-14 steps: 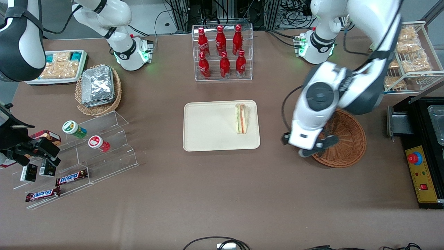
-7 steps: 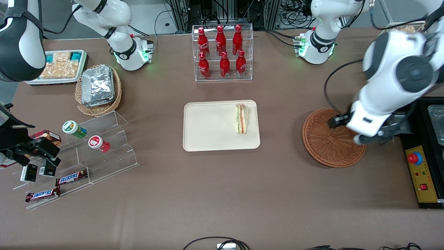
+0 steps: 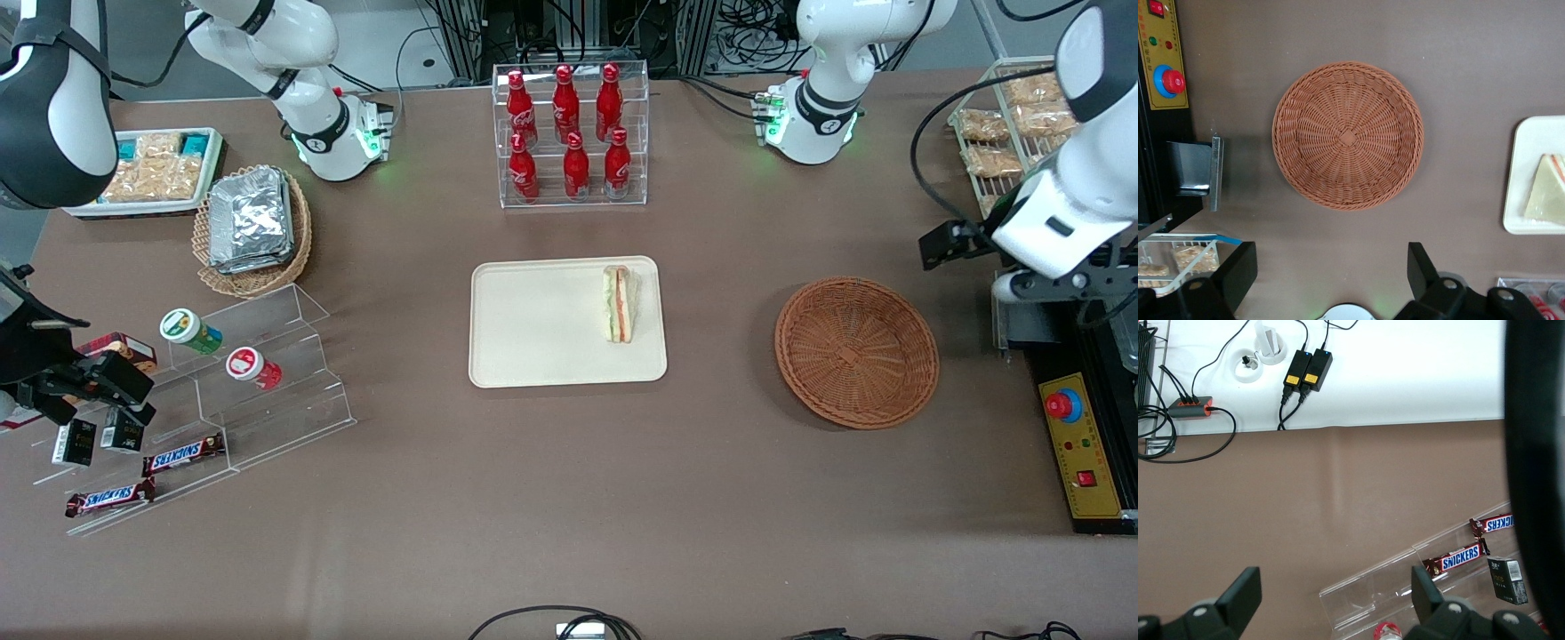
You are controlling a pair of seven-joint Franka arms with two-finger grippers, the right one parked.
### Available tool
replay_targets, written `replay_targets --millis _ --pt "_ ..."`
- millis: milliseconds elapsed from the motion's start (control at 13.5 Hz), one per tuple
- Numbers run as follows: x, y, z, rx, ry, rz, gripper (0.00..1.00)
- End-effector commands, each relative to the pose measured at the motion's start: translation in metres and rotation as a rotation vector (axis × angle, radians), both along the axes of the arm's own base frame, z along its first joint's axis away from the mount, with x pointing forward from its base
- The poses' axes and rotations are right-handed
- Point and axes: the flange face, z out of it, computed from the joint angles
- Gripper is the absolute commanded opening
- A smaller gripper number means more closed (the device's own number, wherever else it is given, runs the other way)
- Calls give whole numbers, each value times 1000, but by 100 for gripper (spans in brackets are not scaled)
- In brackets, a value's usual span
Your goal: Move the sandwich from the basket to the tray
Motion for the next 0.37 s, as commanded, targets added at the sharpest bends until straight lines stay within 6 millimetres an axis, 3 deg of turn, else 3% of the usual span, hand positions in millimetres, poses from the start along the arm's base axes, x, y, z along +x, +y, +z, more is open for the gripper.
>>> replay_targets --millis 0,296 --pt "-7 -4 37 -28 -6 -84 99" --pt "-11 -8 43 -59 -3 -150 99"
